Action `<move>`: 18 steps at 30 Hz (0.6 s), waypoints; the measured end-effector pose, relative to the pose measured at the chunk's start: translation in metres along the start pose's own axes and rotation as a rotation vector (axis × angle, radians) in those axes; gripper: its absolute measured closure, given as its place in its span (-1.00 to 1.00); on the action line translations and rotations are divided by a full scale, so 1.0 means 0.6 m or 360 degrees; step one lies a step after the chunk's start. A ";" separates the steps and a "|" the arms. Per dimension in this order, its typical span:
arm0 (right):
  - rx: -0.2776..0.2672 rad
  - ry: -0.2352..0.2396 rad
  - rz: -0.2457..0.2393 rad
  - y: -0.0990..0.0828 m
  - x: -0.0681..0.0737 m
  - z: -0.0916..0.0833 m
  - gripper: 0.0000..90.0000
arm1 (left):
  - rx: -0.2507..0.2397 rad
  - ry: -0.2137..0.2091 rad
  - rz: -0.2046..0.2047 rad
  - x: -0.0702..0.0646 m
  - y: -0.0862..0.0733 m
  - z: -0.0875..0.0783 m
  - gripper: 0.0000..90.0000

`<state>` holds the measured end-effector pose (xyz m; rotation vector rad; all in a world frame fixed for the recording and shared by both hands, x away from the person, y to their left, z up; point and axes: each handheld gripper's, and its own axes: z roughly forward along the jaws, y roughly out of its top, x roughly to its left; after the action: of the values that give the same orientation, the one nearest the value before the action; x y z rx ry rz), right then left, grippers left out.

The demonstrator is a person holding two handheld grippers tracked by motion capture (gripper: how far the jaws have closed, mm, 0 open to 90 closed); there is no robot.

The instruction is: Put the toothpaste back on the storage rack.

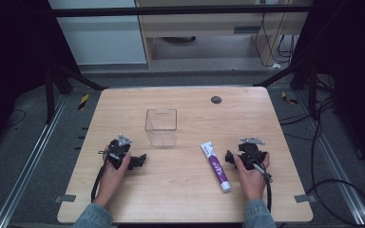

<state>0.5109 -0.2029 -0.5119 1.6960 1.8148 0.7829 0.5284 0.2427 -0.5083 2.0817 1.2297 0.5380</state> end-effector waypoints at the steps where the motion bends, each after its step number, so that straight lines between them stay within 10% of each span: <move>1: -0.0001 0.0018 -0.0024 -0.001 -0.002 0.000 -0.99 | 0.0000 0.0000 0.0000 0.000 0.000 0.000 -1.00; 13: 0.0084 0.0117 -0.0187 0.008 -0.014 -0.024 -0.82 | 0.0000 0.0000 -0.0001 0.000 0.000 0.000 -1.00; 18: 0.0078 0.0151 -0.0349 0.024 0.002 -0.079 -0.80 | 0.0000 0.0000 0.0000 0.000 0.000 0.000 -1.00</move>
<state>0.4869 -0.2039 -0.4686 1.4787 2.0582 0.7409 0.5284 0.2427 -0.5083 2.0814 1.2298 0.5376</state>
